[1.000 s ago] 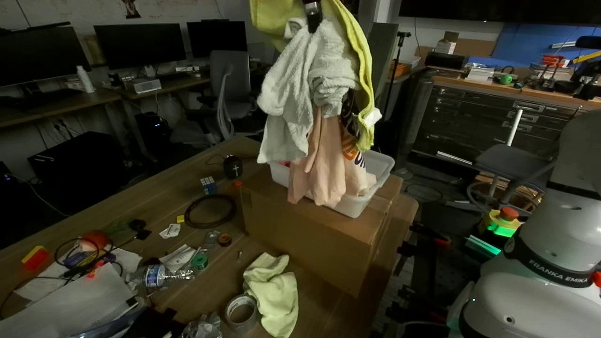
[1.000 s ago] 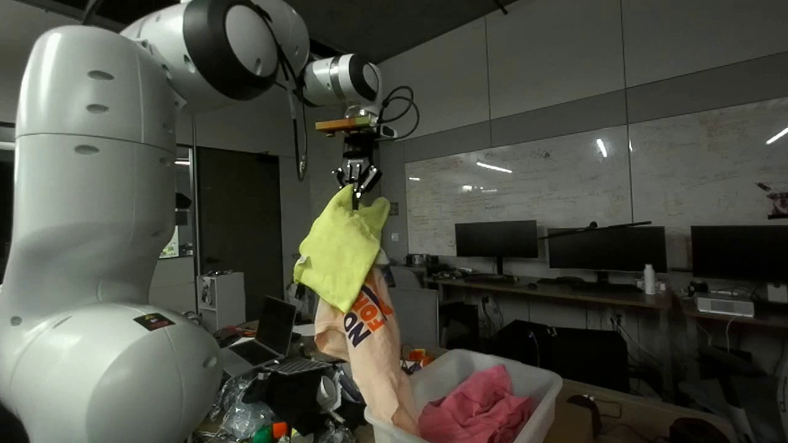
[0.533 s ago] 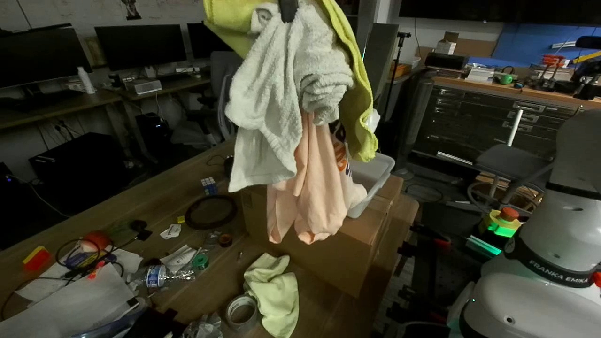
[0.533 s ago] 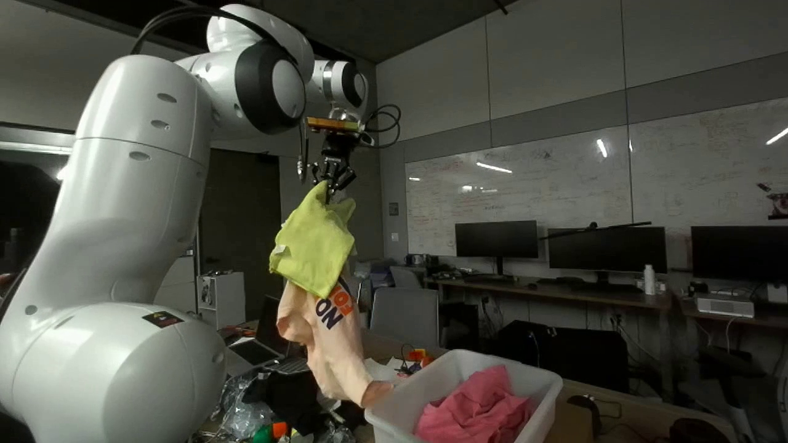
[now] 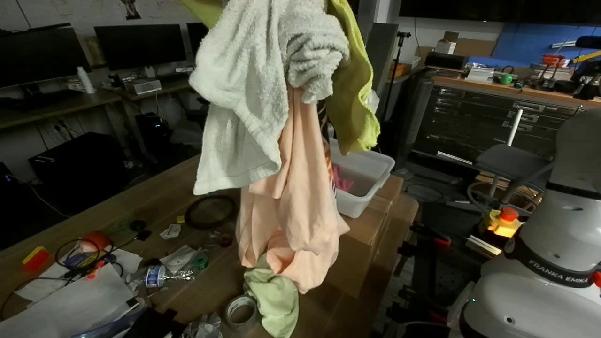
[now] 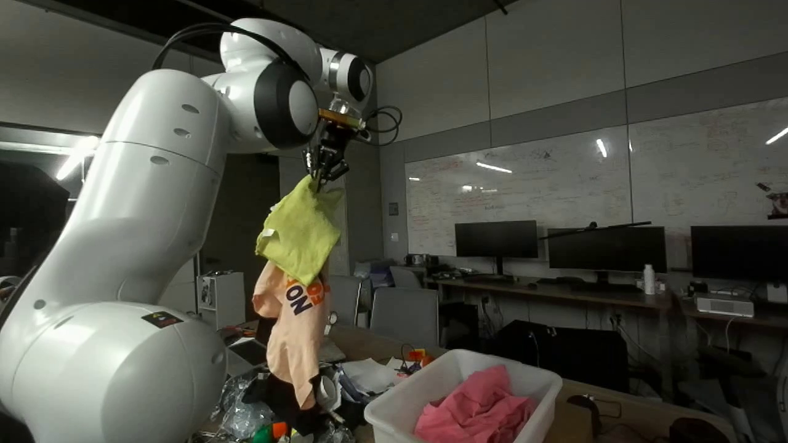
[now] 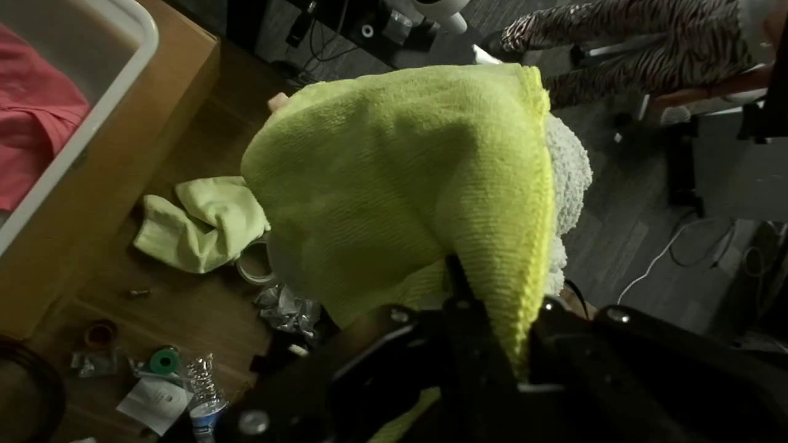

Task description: Remove the contents from the storage box and put them on the table

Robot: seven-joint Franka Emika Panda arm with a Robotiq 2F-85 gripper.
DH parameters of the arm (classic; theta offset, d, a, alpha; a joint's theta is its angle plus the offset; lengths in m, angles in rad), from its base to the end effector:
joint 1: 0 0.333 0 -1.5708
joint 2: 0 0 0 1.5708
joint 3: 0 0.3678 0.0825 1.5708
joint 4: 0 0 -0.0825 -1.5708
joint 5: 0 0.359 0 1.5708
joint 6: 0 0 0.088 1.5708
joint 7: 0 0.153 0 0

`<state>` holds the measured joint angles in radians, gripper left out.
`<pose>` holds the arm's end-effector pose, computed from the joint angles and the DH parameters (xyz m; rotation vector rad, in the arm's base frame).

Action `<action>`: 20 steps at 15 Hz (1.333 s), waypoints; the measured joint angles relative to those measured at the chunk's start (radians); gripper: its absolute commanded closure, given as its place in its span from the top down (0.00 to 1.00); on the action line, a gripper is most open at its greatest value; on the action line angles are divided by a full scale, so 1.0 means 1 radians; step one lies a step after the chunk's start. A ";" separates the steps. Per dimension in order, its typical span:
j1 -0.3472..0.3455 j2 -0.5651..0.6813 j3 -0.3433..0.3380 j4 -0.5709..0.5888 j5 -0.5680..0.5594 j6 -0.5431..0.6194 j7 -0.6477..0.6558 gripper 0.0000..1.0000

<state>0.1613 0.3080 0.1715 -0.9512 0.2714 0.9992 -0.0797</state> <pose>0.5108 0.2026 0.6870 -2.7495 -0.7457 0.4121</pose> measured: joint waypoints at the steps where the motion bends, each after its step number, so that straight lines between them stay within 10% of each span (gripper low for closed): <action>1: 0.010 0.014 0.000 0.005 -0.020 0.000 0.001 0.03; 5: 0.070 0.076 0.003 0.017 -0.093 0.000 0.012 0.06; 6: 0.084 0.091 0.003 0.022 -0.107 0.000 0.016 0.36; 16: 0.111 0.130 -0.024 0.047 -0.334 -0.039 -0.041 1.00; 20: 0.056 0.128 -0.082 0.003 -0.449 -0.021 -0.099 1.00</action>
<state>0.2169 0.4358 0.0892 -0.9480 -0.1779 0.9786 -0.1785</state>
